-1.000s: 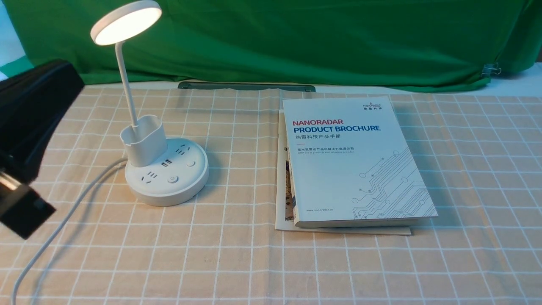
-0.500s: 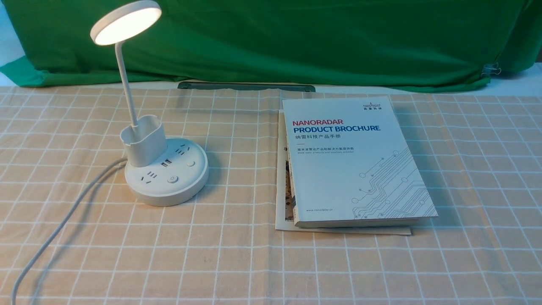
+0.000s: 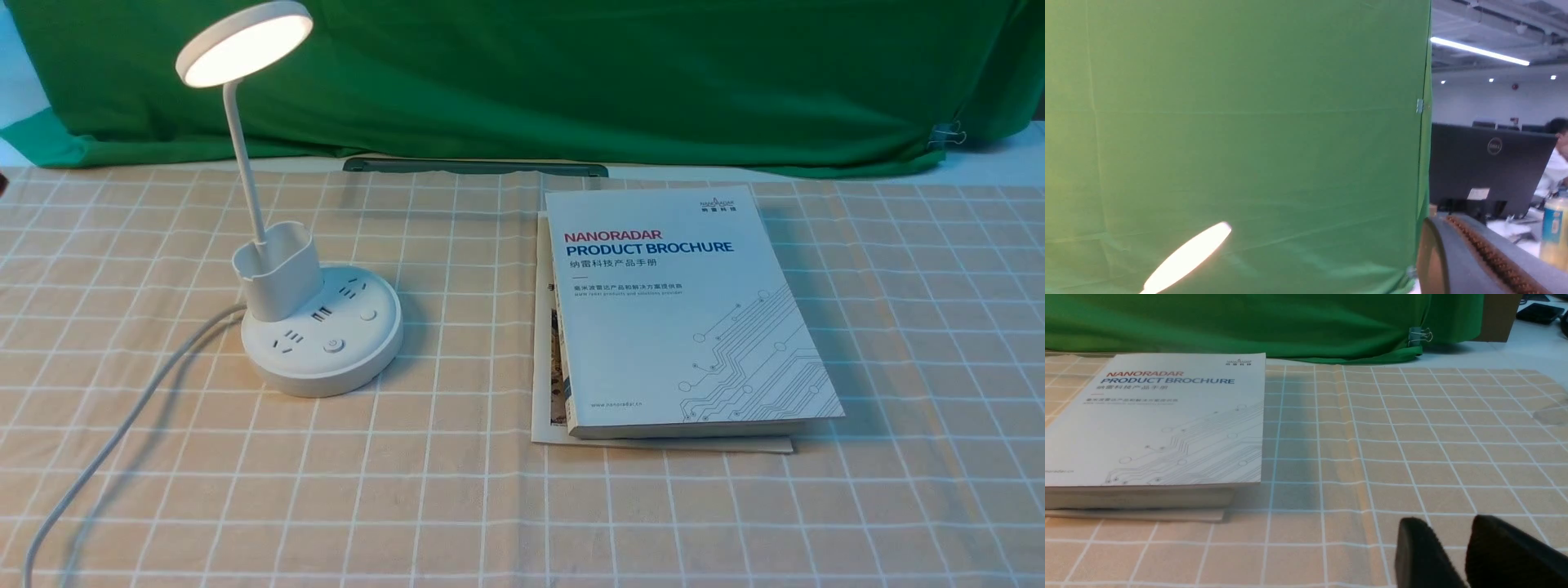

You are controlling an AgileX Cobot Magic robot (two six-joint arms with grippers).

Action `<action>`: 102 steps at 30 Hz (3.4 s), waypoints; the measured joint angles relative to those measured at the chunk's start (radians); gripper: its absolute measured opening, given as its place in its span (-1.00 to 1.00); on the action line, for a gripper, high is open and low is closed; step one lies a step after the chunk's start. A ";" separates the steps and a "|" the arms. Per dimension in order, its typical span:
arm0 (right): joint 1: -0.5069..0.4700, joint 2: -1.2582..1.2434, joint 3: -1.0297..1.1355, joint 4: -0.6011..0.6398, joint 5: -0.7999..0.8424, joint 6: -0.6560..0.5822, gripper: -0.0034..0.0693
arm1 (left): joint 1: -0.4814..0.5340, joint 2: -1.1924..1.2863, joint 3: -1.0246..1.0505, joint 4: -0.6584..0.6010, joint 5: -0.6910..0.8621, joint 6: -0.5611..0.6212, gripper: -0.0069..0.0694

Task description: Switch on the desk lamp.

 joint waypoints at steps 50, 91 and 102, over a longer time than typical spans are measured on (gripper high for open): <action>0.000 0.000 0.000 0.000 0.000 0.000 -0.24 | 0.396 -0.333 0.454 -0.095 0.354 0.055 -0.81; 0.000 0.000 0.000 0.000 0.000 0.000 -0.24 | 0.396 -0.333 0.454 -0.088 0.354 0.055 -0.81; 0.000 0.000 0.000 0.000 0.000 0.000 -0.24 | 0.396 -0.333 0.454 -0.088 0.354 0.055 -0.81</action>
